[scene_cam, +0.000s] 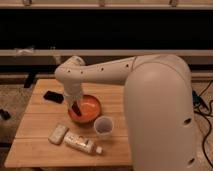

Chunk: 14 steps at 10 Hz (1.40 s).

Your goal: Place the pepper on the white sponge

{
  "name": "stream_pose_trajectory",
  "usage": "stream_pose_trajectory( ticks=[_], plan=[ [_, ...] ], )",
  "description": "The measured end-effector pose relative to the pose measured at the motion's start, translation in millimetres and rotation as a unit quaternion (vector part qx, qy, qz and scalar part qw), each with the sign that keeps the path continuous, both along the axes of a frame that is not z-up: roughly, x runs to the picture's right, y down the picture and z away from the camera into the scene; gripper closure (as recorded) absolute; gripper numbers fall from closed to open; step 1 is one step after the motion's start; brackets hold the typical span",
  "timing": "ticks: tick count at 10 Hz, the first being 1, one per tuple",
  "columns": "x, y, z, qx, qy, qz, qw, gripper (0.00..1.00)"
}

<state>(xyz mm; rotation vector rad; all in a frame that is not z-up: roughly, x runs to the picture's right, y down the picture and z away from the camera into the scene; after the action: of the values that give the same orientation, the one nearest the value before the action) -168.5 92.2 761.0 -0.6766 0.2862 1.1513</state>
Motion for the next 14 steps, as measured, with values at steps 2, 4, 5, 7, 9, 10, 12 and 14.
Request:
stream_pose_trajectory(
  ticks=[2,4,5,7,9,10,12,14],
  plan=[
    [-12,5,-6.2,-0.001,-0.013,-0.014,0.9998,1.0],
    [-20,10,-11.0,-0.001,-0.022,-0.027,0.9994,1.0],
    [-22,11,-12.3,-0.002,-0.025,-0.032,0.9992,1.0],
    [-27,14,-15.6,-0.002,-0.032,-0.041,0.9986,1.0],
    [-37,17,-19.7,-0.002,-0.041,-0.053,0.9978,1.0],
    [-39,17,-20.9,-0.002,-0.044,-0.056,0.9975,1.0],
    [-46,17,-22.5,0.001,-0.049,-0.064,0.9968,1.0],
    [-57,18,-24.6,0.001,-0.057,-0.072,0.9958,1.0]
  ],
)
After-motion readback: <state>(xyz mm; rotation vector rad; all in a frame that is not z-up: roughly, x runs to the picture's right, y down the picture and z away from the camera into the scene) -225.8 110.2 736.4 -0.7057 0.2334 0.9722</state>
